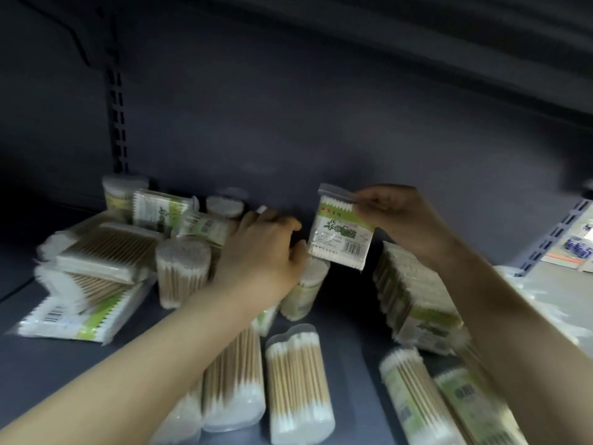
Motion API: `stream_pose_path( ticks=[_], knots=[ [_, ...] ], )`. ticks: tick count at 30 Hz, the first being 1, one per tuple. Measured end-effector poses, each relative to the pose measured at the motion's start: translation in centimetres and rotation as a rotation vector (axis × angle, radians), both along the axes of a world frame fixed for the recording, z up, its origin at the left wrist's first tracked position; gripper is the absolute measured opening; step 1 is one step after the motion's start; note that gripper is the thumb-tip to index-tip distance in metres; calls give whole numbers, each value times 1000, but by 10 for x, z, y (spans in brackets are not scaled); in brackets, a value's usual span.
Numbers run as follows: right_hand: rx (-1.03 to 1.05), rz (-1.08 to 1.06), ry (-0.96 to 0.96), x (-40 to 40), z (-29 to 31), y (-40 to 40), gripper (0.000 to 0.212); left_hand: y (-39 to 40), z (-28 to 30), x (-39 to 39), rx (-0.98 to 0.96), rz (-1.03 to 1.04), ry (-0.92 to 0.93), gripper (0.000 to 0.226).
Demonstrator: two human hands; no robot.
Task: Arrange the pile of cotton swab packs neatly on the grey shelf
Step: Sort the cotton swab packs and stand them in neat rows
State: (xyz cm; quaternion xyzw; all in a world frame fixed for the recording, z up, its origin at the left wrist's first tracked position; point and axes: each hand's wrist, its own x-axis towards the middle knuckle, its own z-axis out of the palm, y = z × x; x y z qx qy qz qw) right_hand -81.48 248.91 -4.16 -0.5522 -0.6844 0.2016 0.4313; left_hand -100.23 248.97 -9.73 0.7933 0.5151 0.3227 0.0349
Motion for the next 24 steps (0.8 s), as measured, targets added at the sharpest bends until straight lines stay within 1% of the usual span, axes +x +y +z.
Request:
stream_pose_path(
  ticks=[4, 7, 9, 13, 16, 17, 19, 22, 24],
  knots=[
    [-9, -11, 13, 16, -3, -14, 19, -2, -3, 19, -54, -18, 97, 49],
    [-9, -20, -7, 24, -6, -22, 16, -6, -2, 29, -93, -64, 85, 40],
    [9, -7, -37, 27, -8, -26, 19, -10, -2, 34, -98, -82, 52, 31],
    [33, 3, -98, 30, -14, -29, 20, -16, -2, 42, -98, -86, 59, 29],
    [15, 18, -75, 32, -14, -30, 17, -18, -3, 46, -106, -90, 60, 26],
    [13, 27, -57, 33, -14, -30, 15, -17, -4, 46, -98, -98, 35, 25],
    [9, 36, -32, 35, -12, -31, 15, -13, -5, 46, -73, -133, -83, 26],
    [-17, 81, -13, 37, -8, -32, 21, -7, -2, 50, -88, -204, -304, 48],
    [-33, 88, -48, 38, -7, -32, 23, -4, 3, 56, -141, -271, -382, 62]
  ],
)
